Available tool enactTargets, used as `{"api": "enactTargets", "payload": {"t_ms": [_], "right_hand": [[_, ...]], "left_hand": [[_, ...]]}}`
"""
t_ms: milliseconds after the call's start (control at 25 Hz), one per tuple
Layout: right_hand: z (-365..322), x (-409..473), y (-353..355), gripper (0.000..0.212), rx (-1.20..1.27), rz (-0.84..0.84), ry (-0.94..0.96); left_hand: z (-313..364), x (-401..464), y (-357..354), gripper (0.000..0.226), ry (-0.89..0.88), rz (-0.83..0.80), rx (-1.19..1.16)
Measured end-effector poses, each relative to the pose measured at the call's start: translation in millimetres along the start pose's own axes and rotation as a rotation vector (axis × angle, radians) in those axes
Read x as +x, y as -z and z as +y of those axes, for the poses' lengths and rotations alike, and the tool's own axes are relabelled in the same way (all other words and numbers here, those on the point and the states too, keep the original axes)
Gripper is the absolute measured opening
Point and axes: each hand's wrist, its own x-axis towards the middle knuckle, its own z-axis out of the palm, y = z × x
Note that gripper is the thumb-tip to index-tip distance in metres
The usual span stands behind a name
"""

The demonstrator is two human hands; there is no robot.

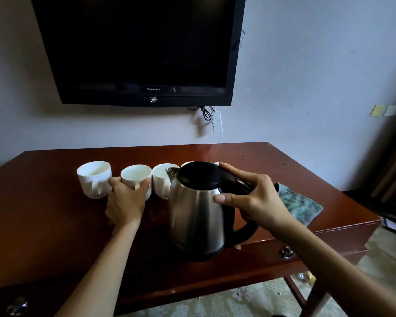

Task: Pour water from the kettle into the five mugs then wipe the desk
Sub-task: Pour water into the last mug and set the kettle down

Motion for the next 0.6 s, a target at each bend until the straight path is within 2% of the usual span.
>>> {"api": "enactTargets", "payload": {"t_ms": [120,240,320,400,480,600], "right_hand": [[0.4,0.2,-0.8,0.068,-0.013,0.007,-0.001],[0.7,0.2,-0.9,0.069,-0.011,0.013,-0.003],[0.4,0.2,-1.8,0.069,-0.009,0.013,-0.003],[0.2,-0.1,-2.1,0.067,-0.004,0.015,-0.004],[0.6,0.0,-2.5,0.066,0.007,0.011,0.002],[1.7,0.4,-2.7,0.068,-0.001,0.015,0.005]], "left_hand": [[-3.0,-2.0,12.8,0.075,-0.021,0.005,0.015],[-11.4,2.5,41.1,0.058,-0.08,0.206,-0.062],[-21.9,13.7,62.1,0.059,-0.063,0.328,-0.109],[-35.4,28.2,75.2,0.076,0.072,0.29,-0.074],[-48.3,39.5,78.0,0.087,0.159,0.156,-0.056],[-54.9,46.1,71.6,0.08,0.135,0.021,-0.119]]}}
